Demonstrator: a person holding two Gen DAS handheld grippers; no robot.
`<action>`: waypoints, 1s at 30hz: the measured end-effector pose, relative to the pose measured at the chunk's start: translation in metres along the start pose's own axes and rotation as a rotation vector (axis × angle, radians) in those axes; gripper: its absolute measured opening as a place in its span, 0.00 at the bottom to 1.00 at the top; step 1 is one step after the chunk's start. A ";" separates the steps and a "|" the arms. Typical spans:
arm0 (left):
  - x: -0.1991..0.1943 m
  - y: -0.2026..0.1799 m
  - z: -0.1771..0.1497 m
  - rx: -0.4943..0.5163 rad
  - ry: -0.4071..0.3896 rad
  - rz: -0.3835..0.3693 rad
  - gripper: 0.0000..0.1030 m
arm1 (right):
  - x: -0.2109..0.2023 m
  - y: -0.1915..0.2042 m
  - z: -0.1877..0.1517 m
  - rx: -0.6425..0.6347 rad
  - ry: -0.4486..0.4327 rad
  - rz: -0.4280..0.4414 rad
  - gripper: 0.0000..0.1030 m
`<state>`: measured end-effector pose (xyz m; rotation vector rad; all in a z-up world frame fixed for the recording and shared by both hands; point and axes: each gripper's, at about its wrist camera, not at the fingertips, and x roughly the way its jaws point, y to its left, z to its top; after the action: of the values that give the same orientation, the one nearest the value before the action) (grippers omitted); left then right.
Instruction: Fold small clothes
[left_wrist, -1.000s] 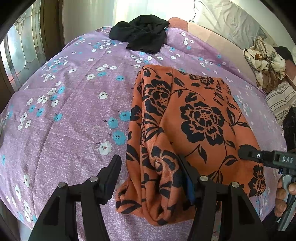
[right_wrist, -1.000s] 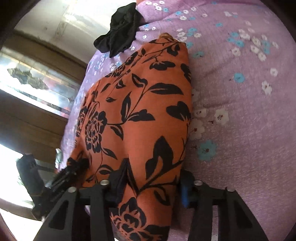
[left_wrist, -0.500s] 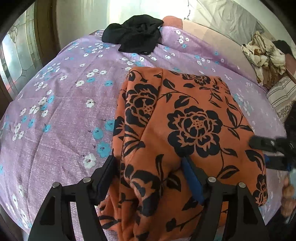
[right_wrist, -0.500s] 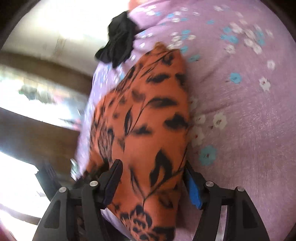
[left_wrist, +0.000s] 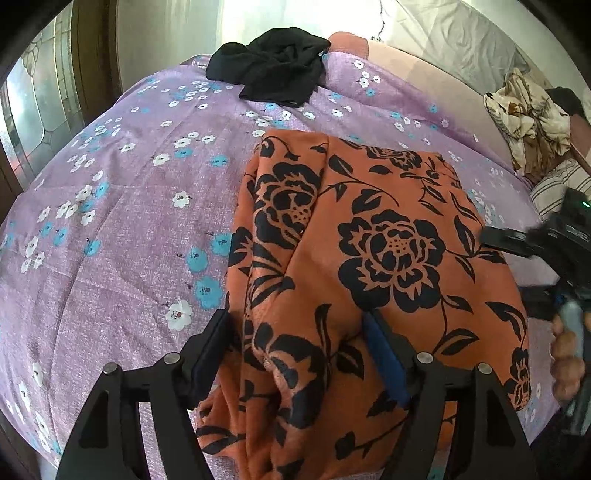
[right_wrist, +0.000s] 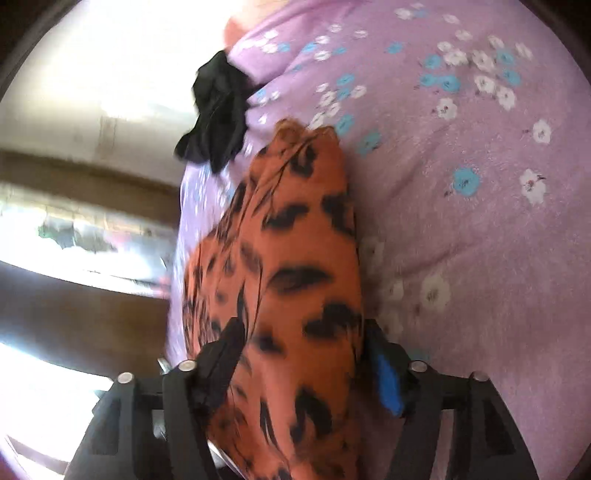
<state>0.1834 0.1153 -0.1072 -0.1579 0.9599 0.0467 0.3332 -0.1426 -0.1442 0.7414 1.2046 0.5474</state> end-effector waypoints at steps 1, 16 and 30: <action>0.001 0.001 0.000 0.002 0.000 -0.002 0.73 | 0.001 0.002 0.003 -0.028 0.008 -0.022 0.43; -0.020 0.045 0.002 -0.173 -0.038 -0.087 0.69 | -0.050 0.078 -0.037 -0.356 -0.172 -0.169 0.60; 0.008 0.059 0.060 -0.244 0.032 -0.328 0.53 | -0.031 0.087 -0.056 -0.438 -0.081 -0.142 0.62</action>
<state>0.2300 0.1823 -0.0870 -0.5405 0.9486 -0.1420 0.2713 -0.0964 -0.0692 0.3001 1.0055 0.6290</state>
